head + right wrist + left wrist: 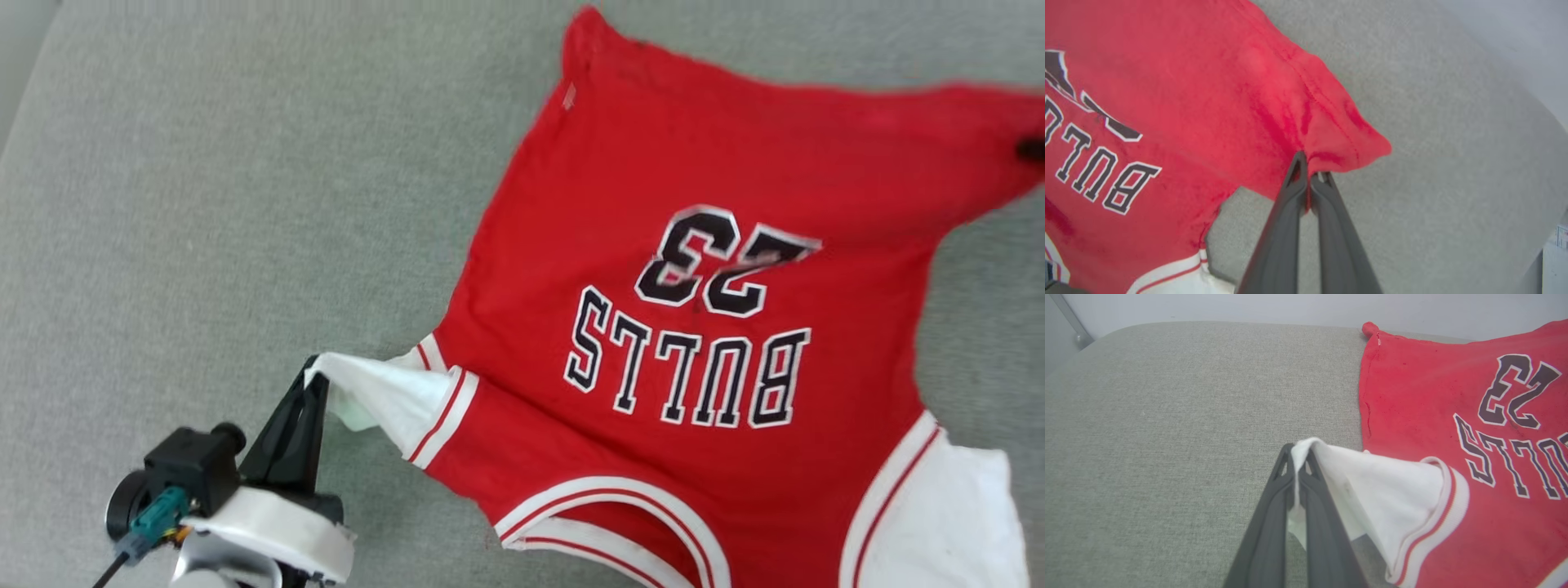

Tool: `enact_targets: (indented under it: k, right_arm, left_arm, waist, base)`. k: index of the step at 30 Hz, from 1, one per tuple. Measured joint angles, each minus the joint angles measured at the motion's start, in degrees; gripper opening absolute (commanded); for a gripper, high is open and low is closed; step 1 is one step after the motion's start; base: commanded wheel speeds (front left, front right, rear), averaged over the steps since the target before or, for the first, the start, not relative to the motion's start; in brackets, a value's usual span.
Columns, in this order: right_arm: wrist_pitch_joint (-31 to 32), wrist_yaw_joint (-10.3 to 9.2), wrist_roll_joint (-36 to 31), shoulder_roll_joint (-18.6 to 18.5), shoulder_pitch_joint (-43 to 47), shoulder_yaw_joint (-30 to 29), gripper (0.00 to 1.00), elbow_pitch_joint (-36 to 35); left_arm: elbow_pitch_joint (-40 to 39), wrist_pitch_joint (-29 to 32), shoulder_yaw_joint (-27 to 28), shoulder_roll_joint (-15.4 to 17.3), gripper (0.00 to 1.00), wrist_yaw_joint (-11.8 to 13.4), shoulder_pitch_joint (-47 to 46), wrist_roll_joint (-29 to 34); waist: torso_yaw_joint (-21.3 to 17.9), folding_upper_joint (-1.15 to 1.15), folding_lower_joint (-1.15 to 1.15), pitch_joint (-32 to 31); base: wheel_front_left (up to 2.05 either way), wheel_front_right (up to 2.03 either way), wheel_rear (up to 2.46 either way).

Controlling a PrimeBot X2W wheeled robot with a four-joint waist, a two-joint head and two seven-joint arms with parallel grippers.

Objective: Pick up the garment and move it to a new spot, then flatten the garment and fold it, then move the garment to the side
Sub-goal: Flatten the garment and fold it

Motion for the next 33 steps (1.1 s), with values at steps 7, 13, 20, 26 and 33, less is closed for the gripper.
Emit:
enact_targets:
  k: [7,13,20,26,33]
  right_arm:
    - [-5.12,0.0,5.93,-11.69,15.15,1.43,0.0,-9.69]
    - [-12.1,0.0,9.62,-17.38,32.4,0.53,0.0,-11.77]
    - [-19.96,0.0,12.57,-16.53,53.13,-0.85,0.0,-8.51]
    - [-23.88,0.0,10.99,-10.32,59.04,-3.64,0.25,-5.67]
    - [-25.64,0.0,8.73,-9.33,57.23,-12.23,1.0,-7.84]
  left_arm:
    - [-0.09,0.0,1.26,1.89,0.0,1.52,4.87,-0.54]
    - [-1.21,0.1,1.63,3.04,0.0,2.26,7.23,-1.02]
    - [-2.21,0.55,1.78,4.11,0.0,2.86,8.39,-1.18]
    - [-2.2,0.8,1.66,4.48,0.0,2.99,8.39,-1.08]
    - [-2.33,1.29,1.19,4.54,0.0,3.27,8.39,-0.93]
  waist:
    - [-3.61,0.0,-0.01,-6.08]
    - [-6.19,0.0,-0.01,-9.49]
    - [-8.36,0.0,-0.01,-10.53]
    - [-8.87,0.0,-0.01,-10.53]
    - [-9.27,0.0,-0.01,-10.84]
  base:
    - [0.0,0.0,0.0]
    - [0.0,0.0,0.0]
    - [0.0,0.0,0.0]
    - [0.0,0.0,0.0]
    - [0.0,0.0,0.0]
